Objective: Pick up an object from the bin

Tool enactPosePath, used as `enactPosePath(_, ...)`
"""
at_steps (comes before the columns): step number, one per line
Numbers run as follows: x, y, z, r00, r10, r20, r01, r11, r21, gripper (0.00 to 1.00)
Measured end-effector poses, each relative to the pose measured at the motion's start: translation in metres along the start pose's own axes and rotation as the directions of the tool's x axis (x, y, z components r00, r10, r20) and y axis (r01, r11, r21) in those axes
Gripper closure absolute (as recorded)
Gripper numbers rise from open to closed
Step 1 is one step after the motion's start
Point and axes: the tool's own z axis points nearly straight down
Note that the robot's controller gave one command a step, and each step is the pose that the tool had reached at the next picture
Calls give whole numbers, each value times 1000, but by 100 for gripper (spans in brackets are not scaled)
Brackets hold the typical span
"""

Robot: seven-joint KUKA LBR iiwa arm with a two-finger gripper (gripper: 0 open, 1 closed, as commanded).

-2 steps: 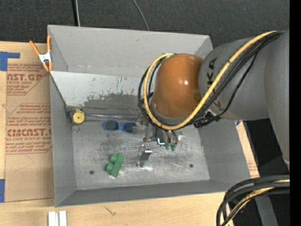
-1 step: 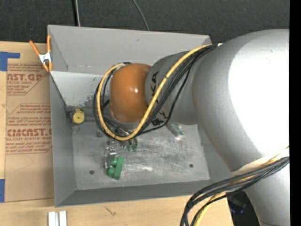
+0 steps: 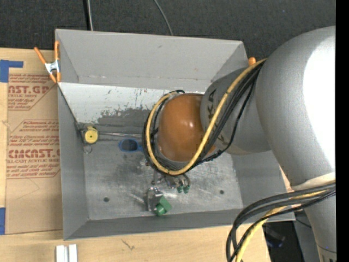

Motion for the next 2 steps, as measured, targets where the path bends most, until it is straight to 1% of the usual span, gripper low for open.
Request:
enactPosePath(1,23,-23,6,1000,15,26,-15,1000,-6,0)
enactPosePath(2,24,-23,5,1000,15,16,-15,1000,-4,100)
